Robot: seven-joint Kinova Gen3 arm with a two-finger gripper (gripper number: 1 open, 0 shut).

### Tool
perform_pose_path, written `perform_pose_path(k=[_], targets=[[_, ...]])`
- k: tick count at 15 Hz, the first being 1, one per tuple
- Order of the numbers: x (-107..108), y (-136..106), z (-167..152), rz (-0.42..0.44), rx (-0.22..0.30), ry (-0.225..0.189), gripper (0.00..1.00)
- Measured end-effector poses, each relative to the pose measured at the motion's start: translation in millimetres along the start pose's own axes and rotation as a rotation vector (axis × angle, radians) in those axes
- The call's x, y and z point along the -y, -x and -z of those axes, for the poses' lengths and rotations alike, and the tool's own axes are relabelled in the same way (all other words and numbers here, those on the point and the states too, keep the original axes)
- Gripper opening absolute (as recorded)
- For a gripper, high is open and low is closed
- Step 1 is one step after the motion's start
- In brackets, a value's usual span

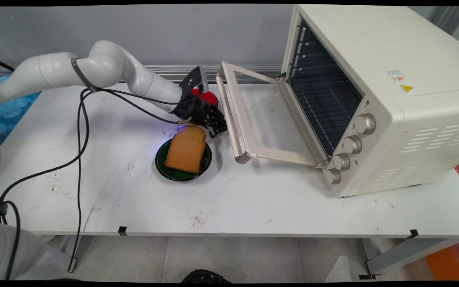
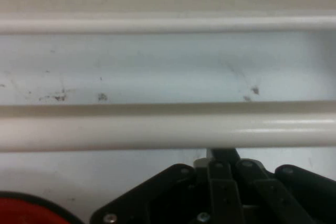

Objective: Close the oven

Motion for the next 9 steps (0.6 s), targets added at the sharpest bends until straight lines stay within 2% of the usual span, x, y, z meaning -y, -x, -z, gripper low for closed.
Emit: perform_pose_path(k=[9], targets=[[5.2, -10.6, -13.6, 0.024, -0.021, 0.001, 0.00]])
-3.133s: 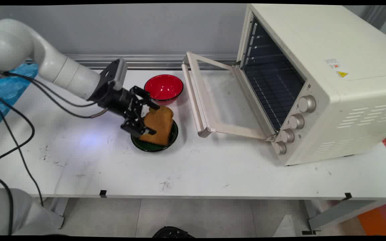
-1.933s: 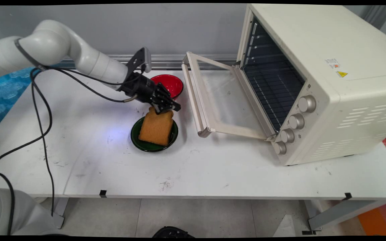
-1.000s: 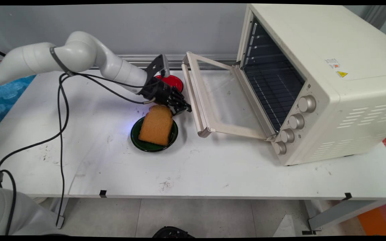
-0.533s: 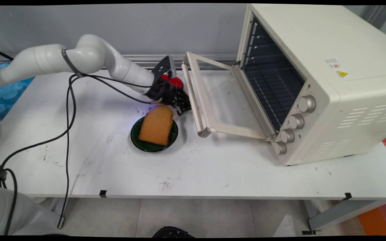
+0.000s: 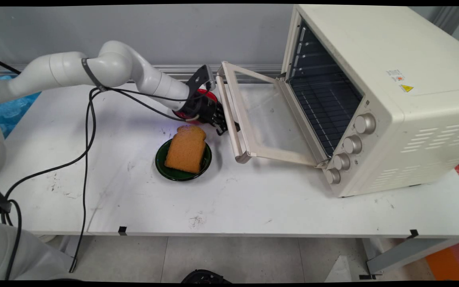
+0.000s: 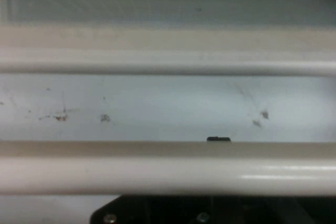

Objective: Close the oven

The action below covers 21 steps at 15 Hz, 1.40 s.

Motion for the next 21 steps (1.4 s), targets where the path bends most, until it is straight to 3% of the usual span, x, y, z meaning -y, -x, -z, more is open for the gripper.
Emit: perform_pose_path(k=[8, 21], targets=[[1.9, -27.9, 5.9, 0.022, -0.043, -0.002, 0.00], [-0.8, -101.3, 16.9, 0.022, -0.143, -0.008, 0.00]])
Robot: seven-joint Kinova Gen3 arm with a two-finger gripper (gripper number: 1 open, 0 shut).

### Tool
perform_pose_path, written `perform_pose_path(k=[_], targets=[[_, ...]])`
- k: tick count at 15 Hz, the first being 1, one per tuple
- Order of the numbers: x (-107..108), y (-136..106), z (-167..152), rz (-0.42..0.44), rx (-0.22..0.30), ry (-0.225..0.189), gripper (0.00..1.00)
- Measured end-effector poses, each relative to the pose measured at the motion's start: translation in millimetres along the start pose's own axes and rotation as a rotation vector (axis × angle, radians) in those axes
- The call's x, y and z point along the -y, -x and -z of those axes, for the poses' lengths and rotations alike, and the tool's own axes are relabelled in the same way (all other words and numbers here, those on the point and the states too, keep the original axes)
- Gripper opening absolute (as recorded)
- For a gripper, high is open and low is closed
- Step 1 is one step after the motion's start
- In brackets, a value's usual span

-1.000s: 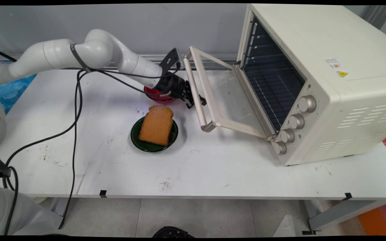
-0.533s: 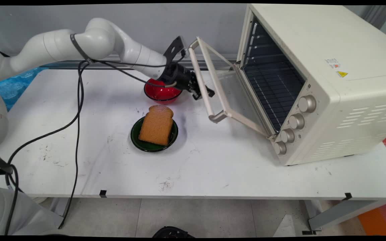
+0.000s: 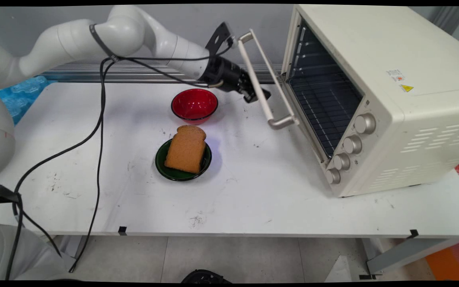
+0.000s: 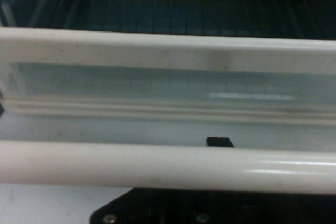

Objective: Close the oven

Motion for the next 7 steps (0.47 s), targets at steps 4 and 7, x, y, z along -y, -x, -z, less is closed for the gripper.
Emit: perform_pose_path(k=[4, 7], targets=[[-0.7, -24.2, -0.5, 0.002, -0.037, -0.004, 0.00], [-0.5, -37.3, 0.2, 0.003, -0.057, -0.007, 0.00]])
